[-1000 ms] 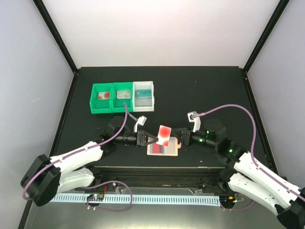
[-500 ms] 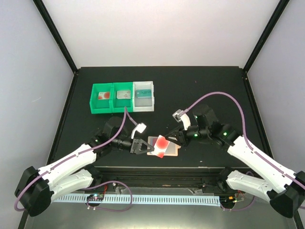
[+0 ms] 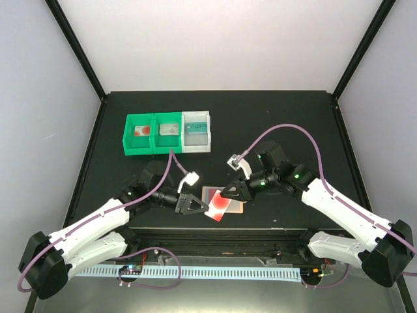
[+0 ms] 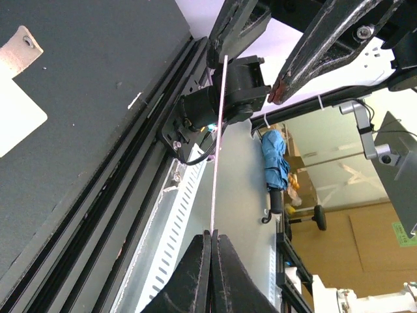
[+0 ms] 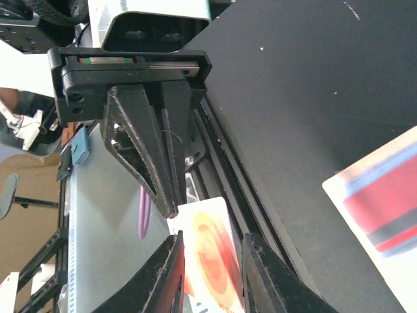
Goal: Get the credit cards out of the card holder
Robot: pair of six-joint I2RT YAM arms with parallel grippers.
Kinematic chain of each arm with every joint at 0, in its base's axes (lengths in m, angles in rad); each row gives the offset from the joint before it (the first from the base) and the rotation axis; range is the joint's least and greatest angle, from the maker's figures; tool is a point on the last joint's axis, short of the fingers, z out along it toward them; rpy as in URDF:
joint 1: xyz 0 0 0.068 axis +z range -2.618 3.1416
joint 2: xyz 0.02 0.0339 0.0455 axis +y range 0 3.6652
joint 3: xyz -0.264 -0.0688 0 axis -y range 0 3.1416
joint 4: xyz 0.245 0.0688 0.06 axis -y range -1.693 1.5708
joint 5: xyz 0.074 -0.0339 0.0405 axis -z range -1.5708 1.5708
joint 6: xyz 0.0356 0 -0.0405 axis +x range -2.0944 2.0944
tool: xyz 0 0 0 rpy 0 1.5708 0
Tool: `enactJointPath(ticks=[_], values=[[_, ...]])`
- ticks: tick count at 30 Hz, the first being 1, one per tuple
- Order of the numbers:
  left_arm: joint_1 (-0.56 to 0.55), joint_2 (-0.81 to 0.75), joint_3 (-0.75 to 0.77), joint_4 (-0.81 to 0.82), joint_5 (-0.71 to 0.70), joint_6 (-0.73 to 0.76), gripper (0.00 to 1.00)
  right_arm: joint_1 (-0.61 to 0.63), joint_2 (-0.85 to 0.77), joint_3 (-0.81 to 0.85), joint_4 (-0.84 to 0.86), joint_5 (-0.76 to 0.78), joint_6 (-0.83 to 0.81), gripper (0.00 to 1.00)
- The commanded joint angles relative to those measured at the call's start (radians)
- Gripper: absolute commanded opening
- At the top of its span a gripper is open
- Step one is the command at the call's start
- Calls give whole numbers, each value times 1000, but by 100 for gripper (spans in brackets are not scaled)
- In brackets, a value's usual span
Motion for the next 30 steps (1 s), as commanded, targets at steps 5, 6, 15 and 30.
enactJointPath(ticks=[5, 6, 15, 30], values=[[1, -23, 45, -6, 33, 39, 2, -4, 15, -29, 68, -108, 12, 22], [2, -23, 45, -6, 34, 40, 1, -4, 17, -30, 69, -112, 10, 22], [1, -46, 58, -35, -11, 43, 2, -4, 9, -37, 85, -109, 29, 1], [25, -298, 105, -135, -491, -158, 79, -3, -99, -150, 476, 45, 421, 1]])
